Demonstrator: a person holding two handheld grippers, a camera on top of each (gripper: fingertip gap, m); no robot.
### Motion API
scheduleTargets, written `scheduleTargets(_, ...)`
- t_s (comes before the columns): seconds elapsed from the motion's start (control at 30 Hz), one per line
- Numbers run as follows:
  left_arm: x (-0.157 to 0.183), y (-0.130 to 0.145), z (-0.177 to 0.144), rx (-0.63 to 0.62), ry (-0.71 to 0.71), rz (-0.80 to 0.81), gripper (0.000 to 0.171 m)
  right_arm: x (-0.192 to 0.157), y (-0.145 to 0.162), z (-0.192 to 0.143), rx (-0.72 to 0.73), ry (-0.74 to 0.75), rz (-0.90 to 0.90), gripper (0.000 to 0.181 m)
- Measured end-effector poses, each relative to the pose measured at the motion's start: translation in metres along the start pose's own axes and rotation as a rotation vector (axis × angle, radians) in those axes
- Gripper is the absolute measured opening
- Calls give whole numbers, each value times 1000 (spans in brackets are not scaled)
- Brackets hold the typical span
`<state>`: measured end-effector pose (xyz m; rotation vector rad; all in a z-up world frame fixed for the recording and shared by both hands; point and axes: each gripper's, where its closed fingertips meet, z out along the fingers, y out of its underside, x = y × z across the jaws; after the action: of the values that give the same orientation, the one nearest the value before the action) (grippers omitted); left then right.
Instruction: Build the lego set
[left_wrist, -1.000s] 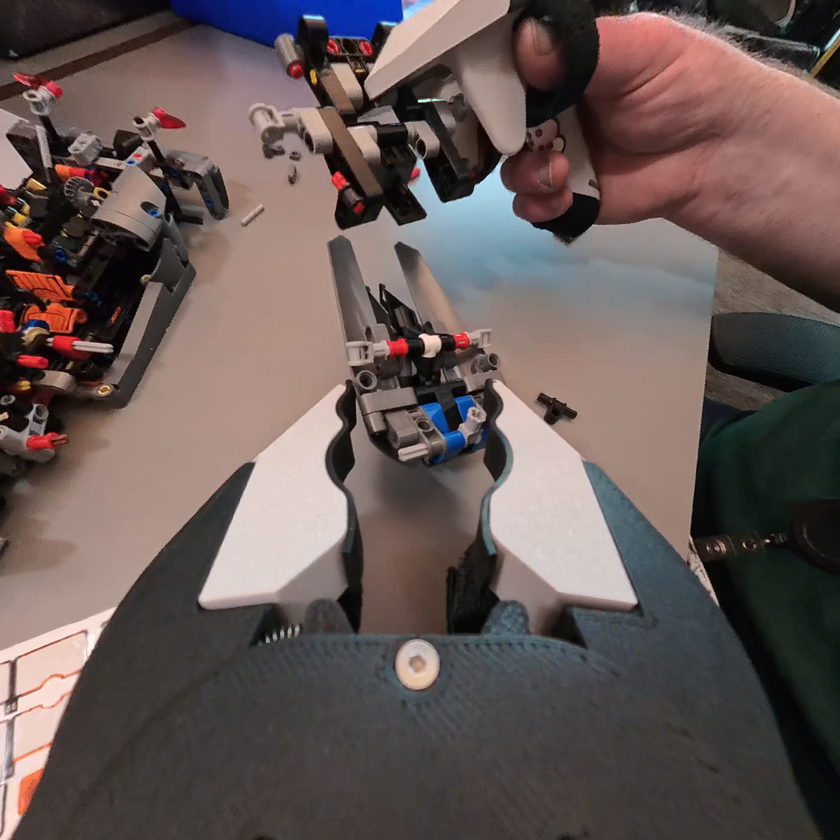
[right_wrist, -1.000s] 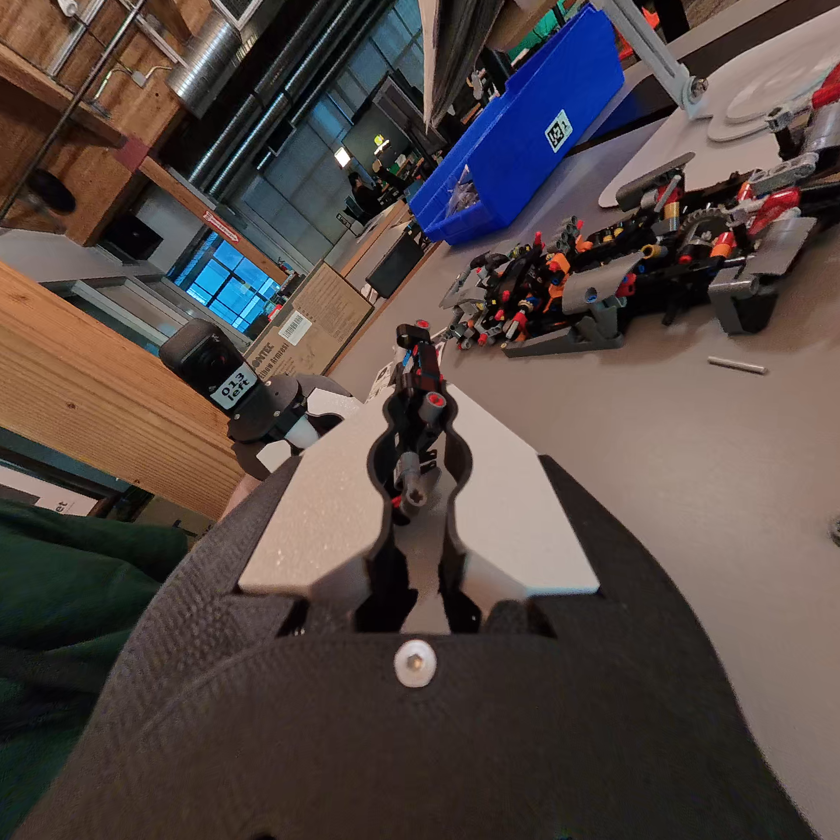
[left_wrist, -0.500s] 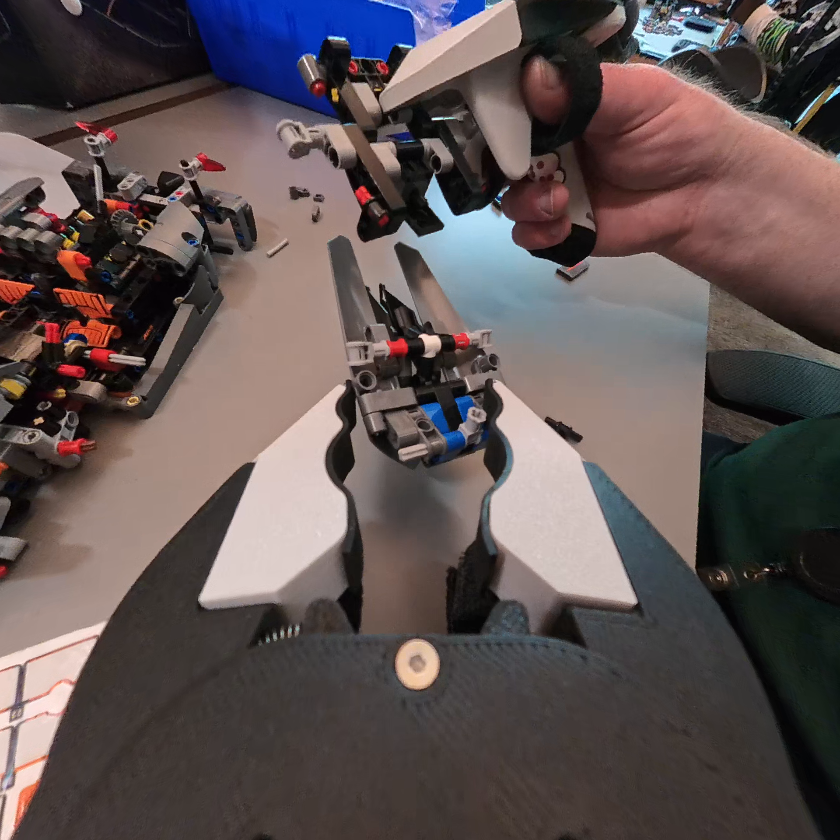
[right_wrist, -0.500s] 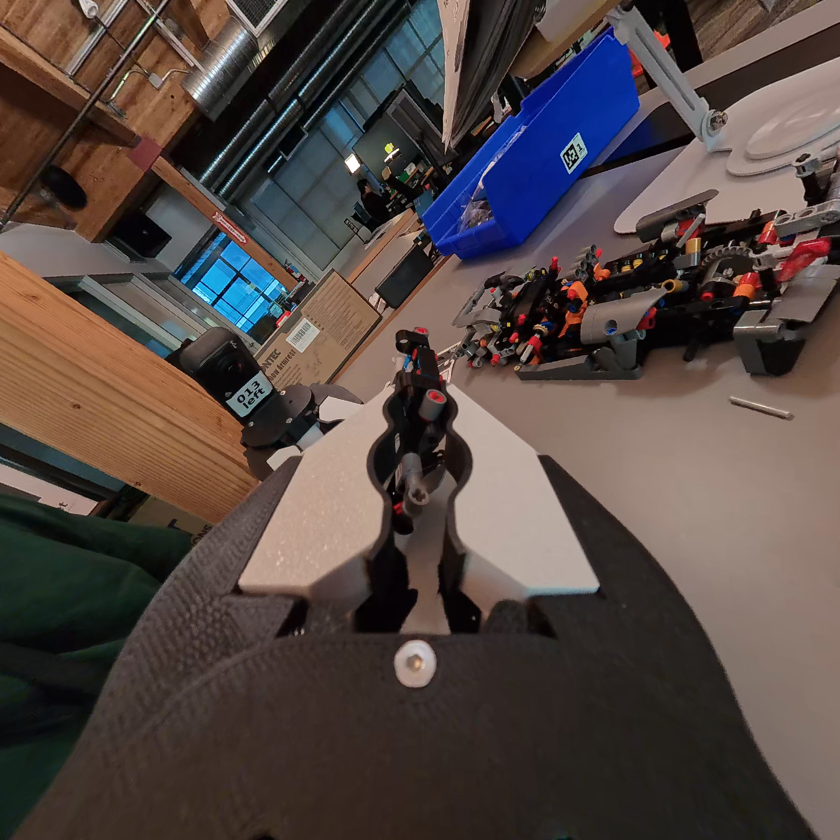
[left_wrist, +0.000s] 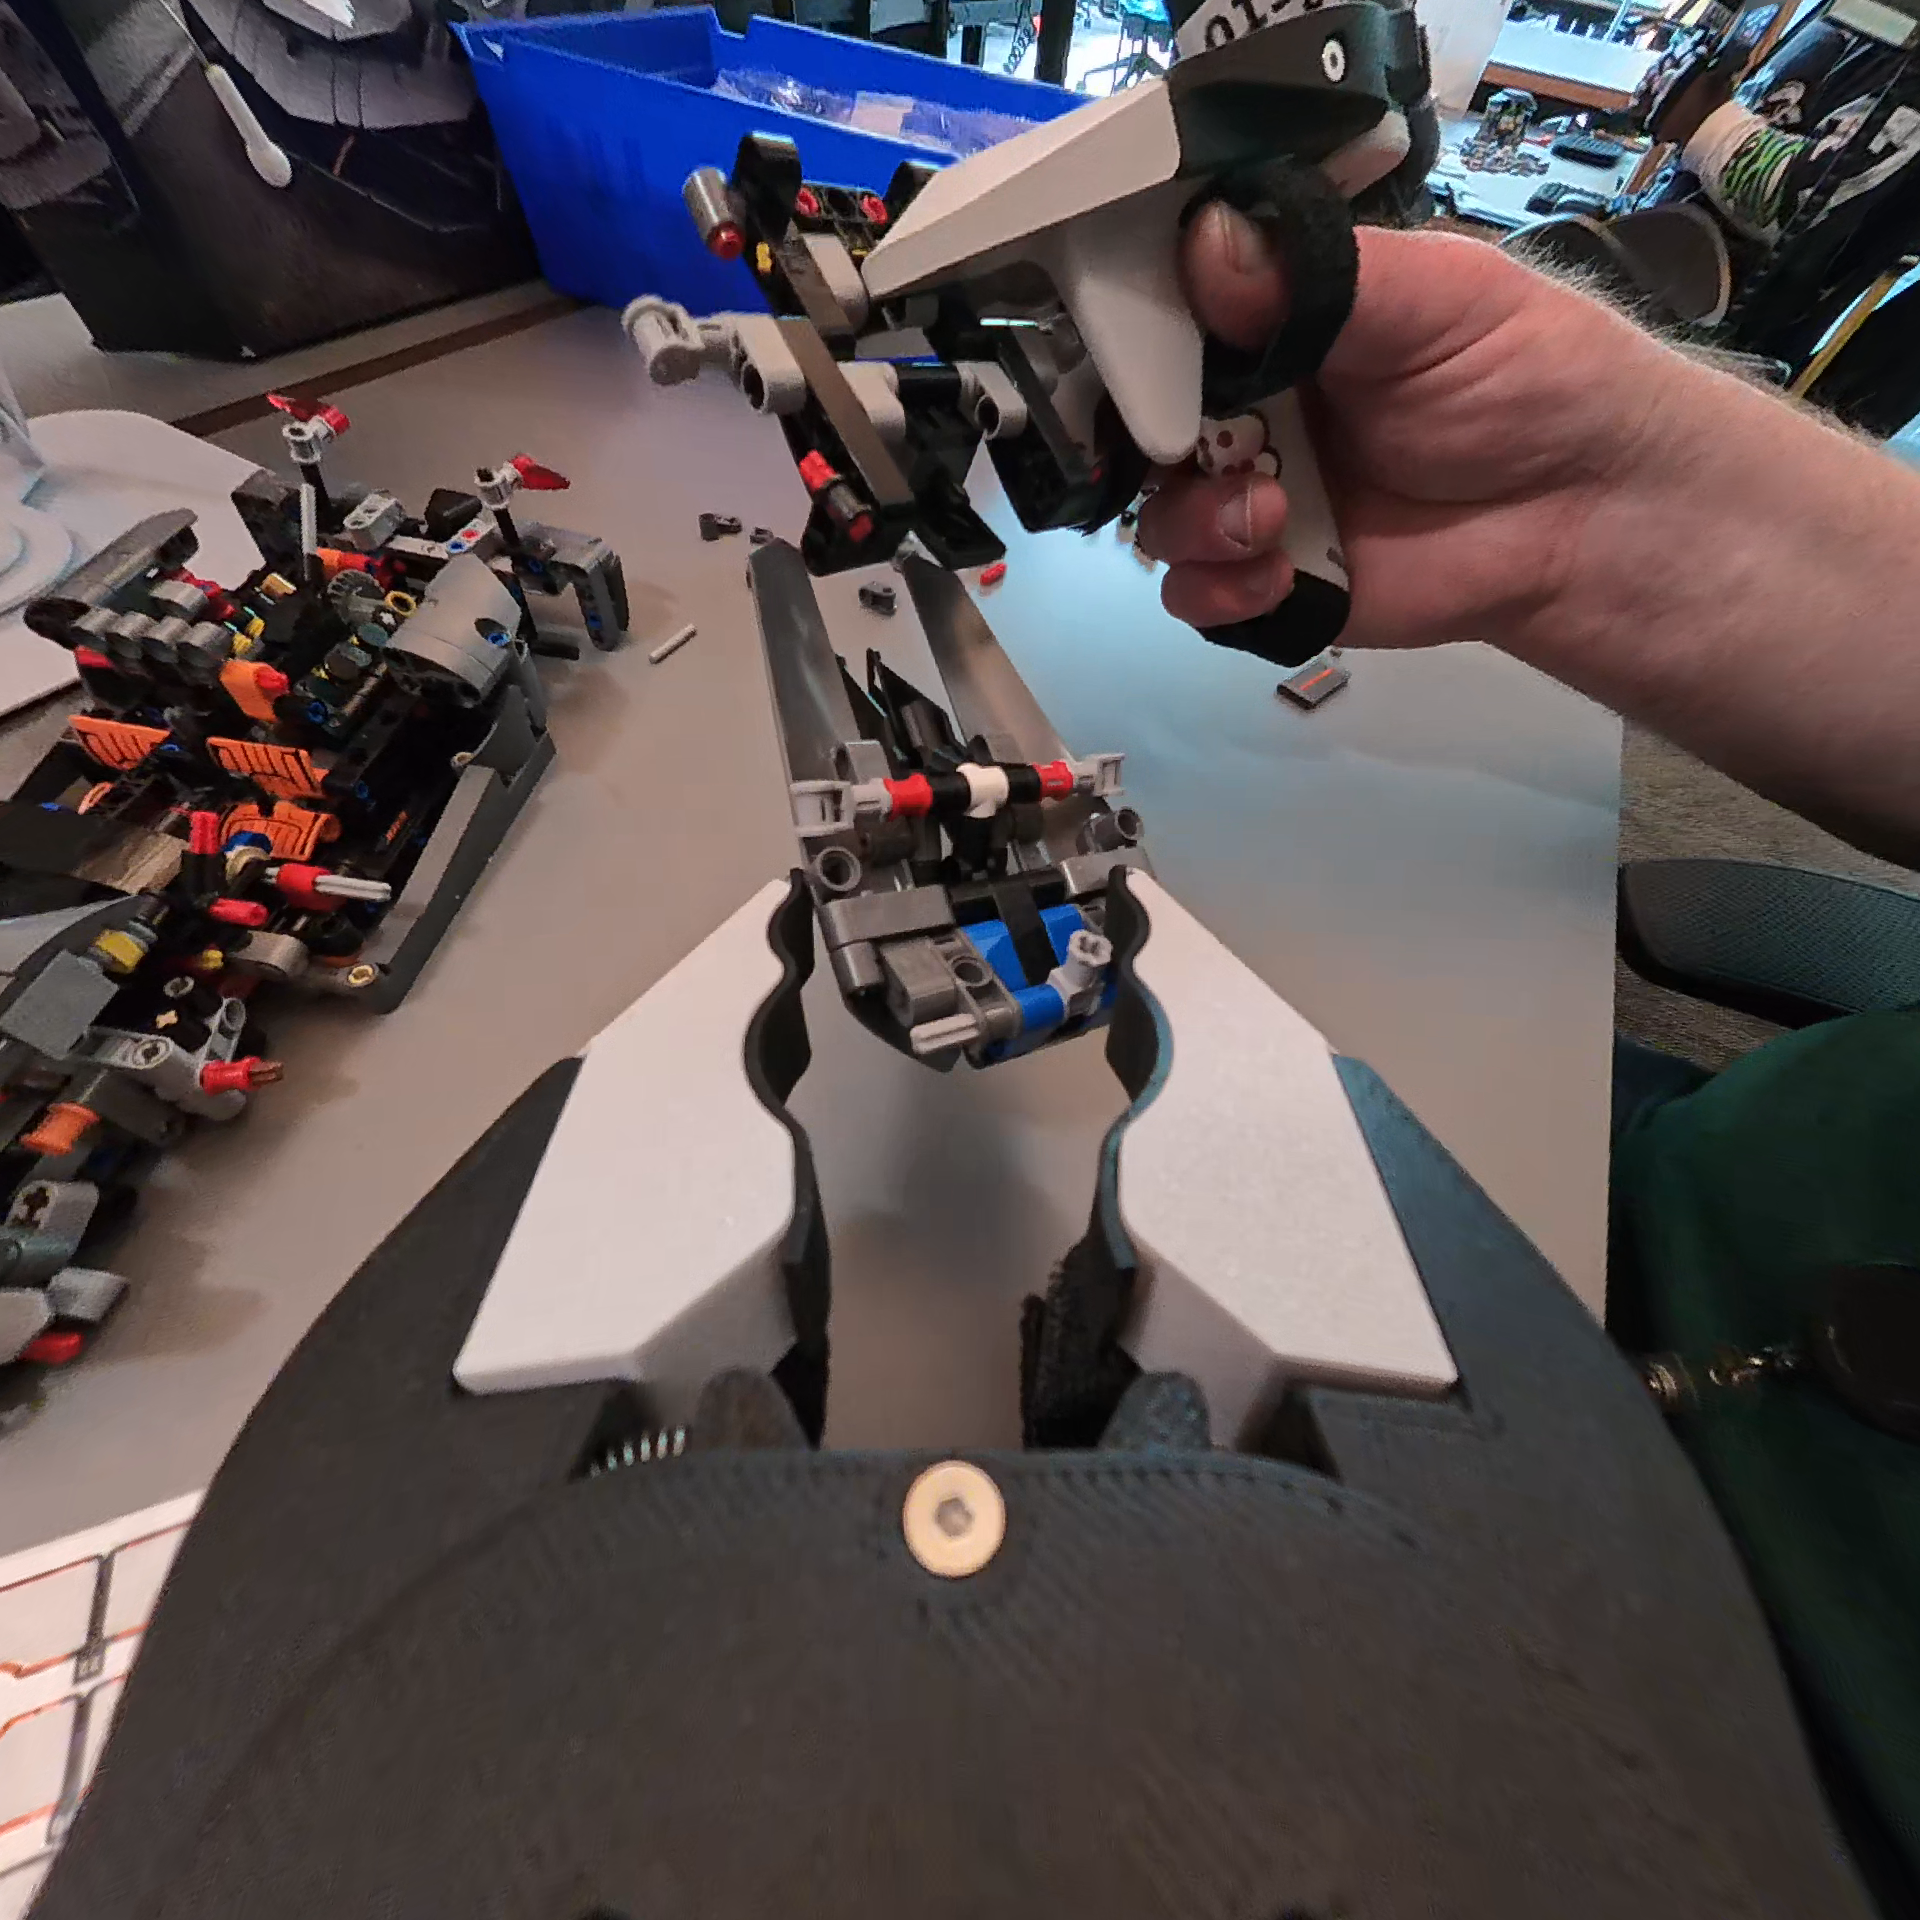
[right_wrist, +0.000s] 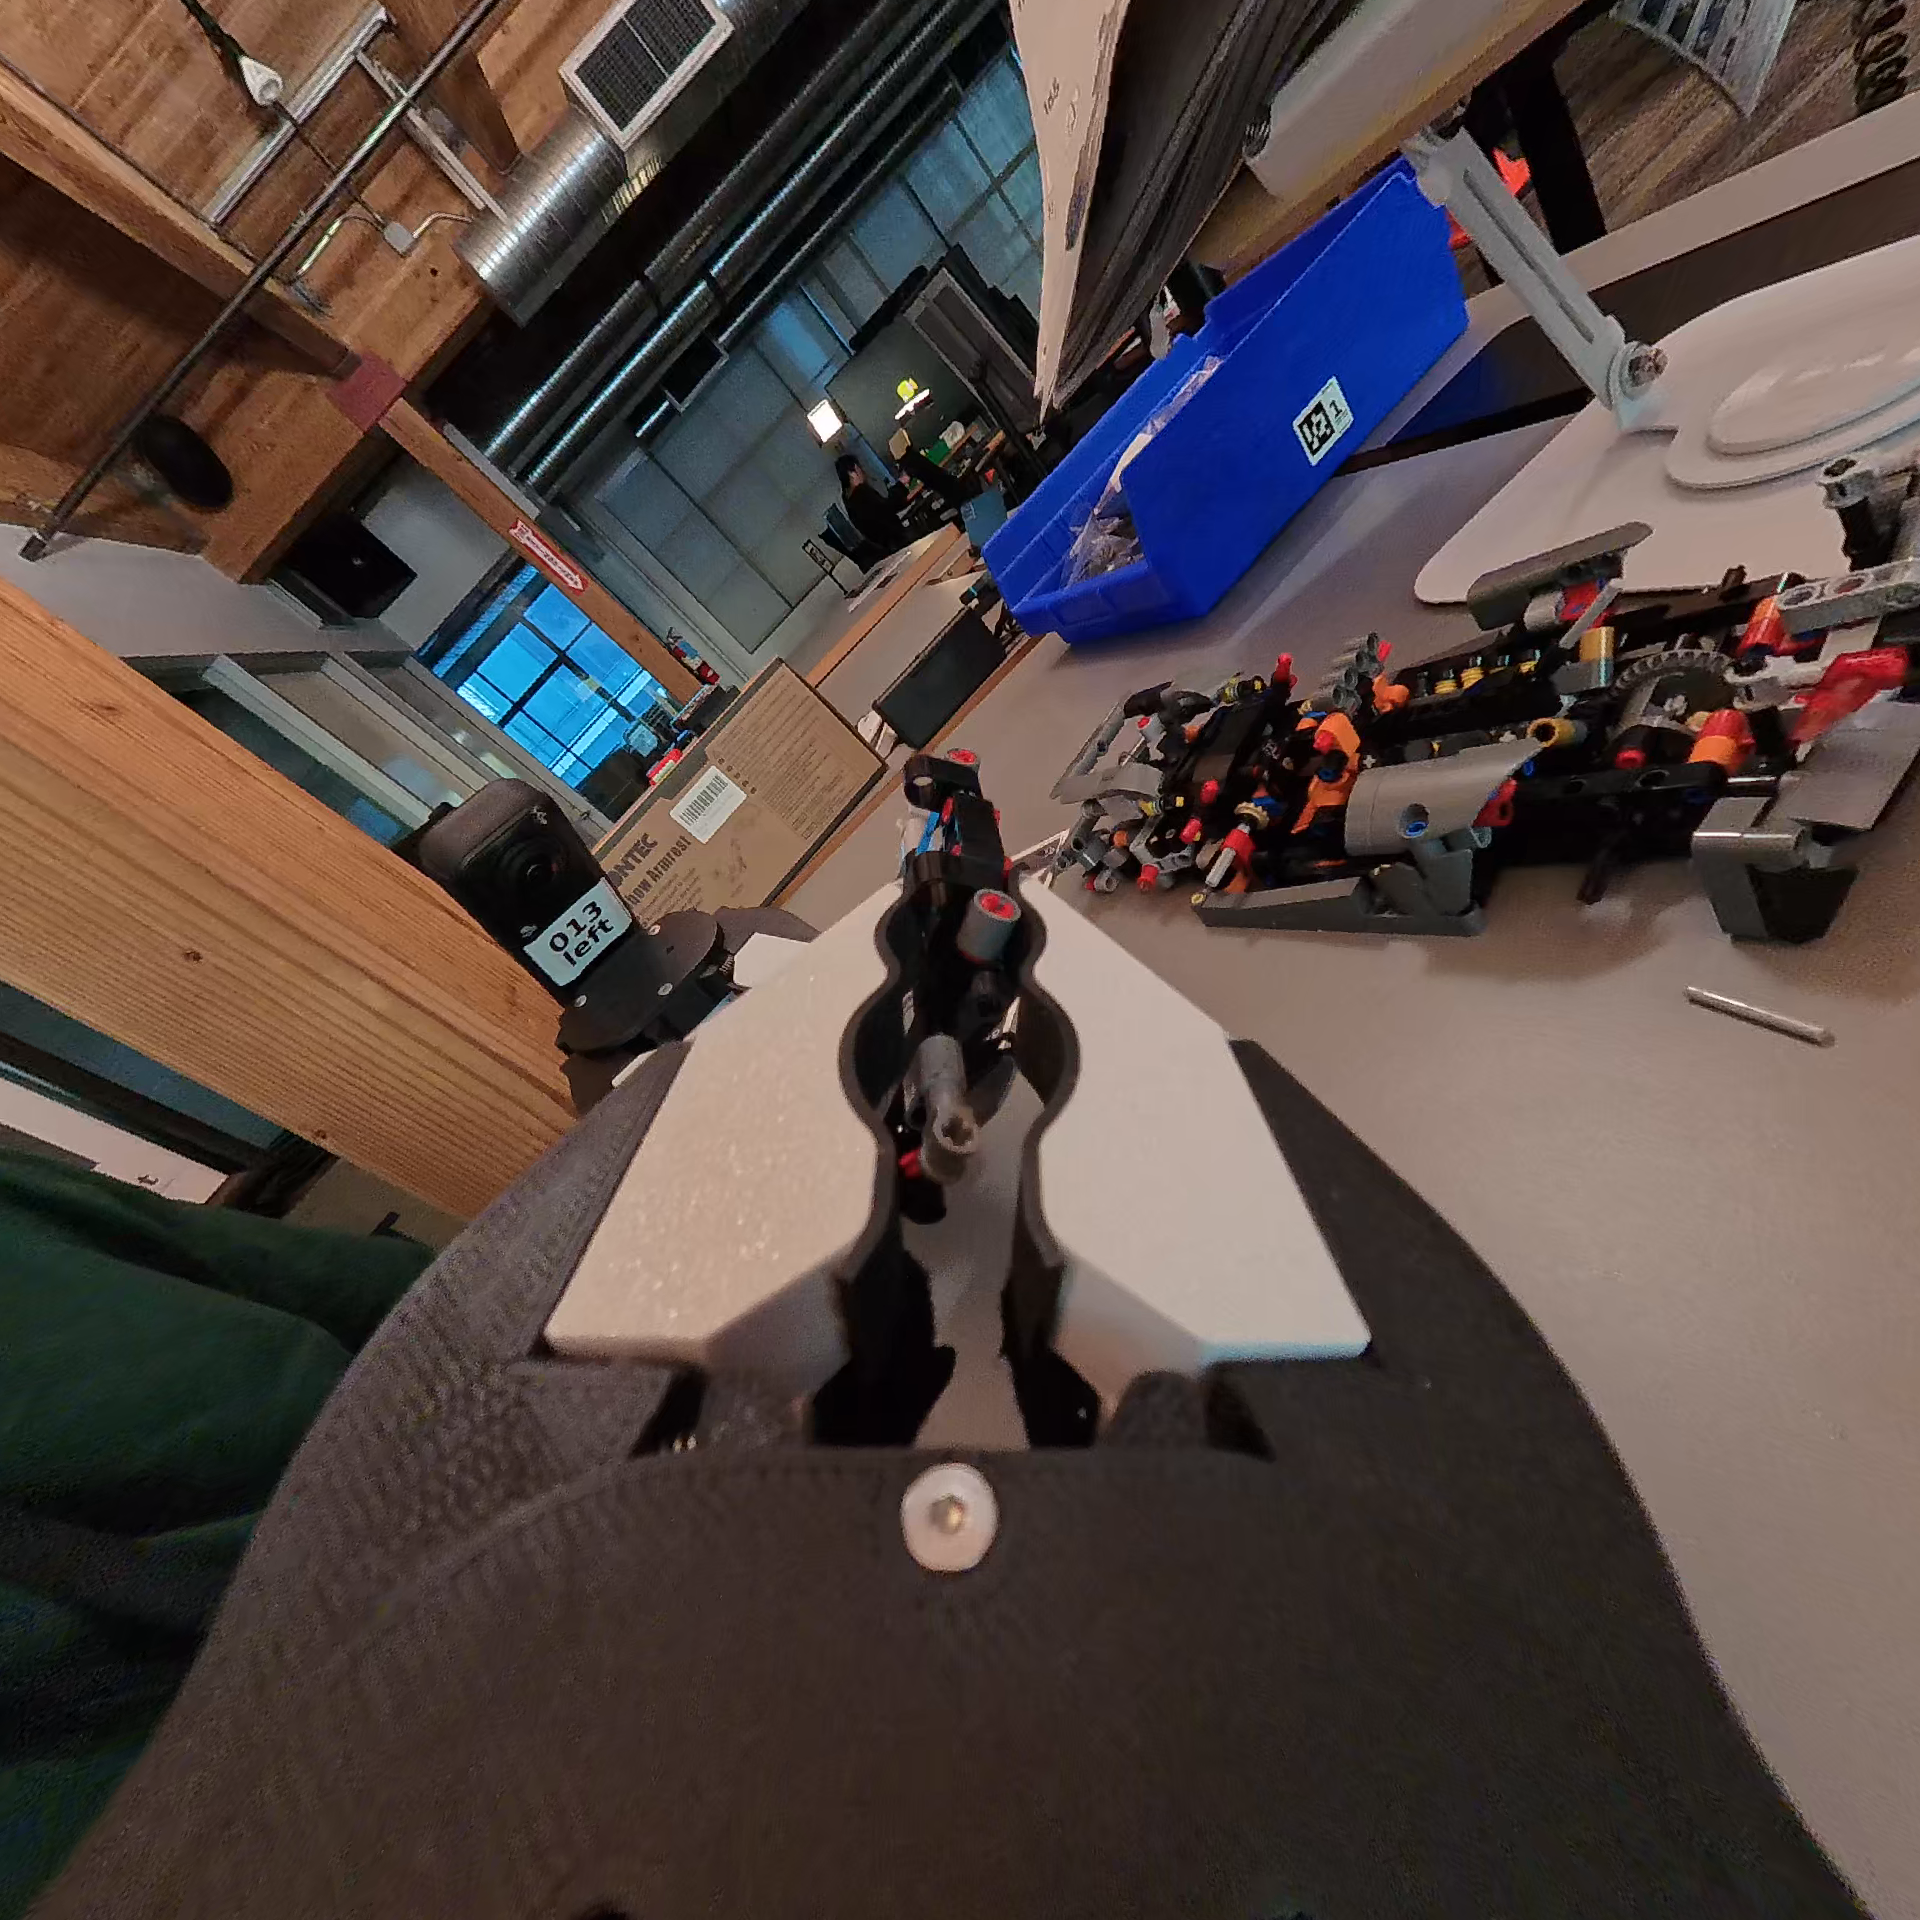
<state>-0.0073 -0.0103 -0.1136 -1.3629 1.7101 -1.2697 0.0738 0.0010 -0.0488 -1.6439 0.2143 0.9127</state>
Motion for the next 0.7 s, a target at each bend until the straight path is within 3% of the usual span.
scheduleTargets(0.7, 5, -28, -10, 153, -17, 81, 54, 18, -22, -15, 128, 87, 45, 12)
